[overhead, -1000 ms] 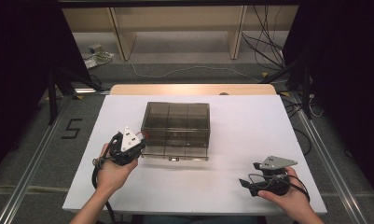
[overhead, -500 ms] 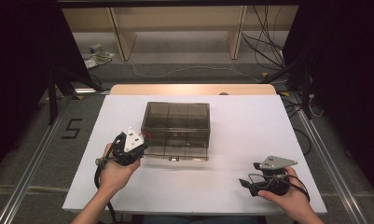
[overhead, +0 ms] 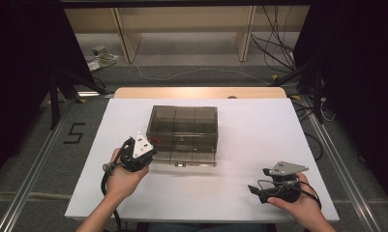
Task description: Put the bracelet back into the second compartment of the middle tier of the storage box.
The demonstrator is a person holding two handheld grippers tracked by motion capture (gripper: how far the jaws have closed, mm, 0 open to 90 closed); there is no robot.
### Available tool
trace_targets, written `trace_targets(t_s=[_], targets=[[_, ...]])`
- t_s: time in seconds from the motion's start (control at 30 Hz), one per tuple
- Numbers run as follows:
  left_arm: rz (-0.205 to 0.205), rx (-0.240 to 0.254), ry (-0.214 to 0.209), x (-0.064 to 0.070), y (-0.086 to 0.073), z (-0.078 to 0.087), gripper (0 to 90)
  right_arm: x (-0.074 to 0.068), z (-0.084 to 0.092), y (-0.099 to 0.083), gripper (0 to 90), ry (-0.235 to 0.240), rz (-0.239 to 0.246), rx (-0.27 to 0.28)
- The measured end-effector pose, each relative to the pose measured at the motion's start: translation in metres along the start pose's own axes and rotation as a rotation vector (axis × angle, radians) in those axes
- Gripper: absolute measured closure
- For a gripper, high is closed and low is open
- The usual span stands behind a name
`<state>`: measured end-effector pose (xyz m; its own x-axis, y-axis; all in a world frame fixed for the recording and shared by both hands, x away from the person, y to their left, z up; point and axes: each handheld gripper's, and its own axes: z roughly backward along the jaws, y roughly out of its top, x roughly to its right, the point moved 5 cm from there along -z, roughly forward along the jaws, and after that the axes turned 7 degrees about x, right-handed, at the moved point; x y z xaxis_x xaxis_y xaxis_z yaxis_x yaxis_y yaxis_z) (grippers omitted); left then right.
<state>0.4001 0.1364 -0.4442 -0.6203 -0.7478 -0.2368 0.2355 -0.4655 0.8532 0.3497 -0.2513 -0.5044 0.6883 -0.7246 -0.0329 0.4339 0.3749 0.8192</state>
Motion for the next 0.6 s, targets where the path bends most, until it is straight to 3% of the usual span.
trace_targets(t_s=[0.6], targets=[[-0.012, -0.002, -0.017, 0.0088, 0.0034, -0.0051, 87.7, 0.0000, -0.0002, -0.0001, 16.8, -0.001, 0.000, -0.001]])
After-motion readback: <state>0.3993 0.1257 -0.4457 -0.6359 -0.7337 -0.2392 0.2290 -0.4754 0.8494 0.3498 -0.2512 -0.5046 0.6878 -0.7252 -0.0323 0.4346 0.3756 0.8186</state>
